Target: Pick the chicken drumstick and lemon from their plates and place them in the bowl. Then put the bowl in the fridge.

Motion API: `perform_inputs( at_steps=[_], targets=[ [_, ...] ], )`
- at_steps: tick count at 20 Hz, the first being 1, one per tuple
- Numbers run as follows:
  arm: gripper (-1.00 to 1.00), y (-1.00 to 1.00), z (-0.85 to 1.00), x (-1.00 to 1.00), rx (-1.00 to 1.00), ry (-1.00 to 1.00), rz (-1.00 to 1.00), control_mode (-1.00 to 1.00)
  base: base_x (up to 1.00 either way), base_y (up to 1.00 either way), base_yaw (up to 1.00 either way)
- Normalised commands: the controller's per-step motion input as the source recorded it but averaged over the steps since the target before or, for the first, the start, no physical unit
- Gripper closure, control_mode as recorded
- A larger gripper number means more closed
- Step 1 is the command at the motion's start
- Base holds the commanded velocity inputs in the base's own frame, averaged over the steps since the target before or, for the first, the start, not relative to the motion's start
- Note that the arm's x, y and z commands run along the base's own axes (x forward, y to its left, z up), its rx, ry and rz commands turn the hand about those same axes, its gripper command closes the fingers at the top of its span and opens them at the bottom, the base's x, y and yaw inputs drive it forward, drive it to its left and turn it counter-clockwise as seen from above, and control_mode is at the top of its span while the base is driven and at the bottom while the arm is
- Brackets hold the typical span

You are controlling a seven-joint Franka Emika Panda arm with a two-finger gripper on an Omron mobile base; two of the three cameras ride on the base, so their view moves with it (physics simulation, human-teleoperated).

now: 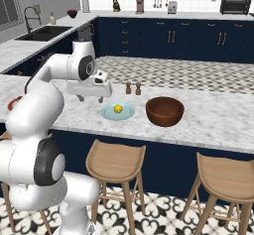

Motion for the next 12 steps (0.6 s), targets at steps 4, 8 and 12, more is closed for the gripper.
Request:
perform_inputs(
  at_steps=[4,8,12],
  targets=[
    [-1.0,-0.31,-0.13,1.0,0.01,0.31,-0.01,-1.0,0.0,0.0,0.0],
    [-1.0,-0.04,-0.5,1.0,0.0,-0.01,0.0,-1.0,0.0,0.0,0.0],
    [-1.0,0.0,-0.91,0.97,-0.06,-0.08,0.0,-1.0,0.0,0.0,0.0]
  ],
)
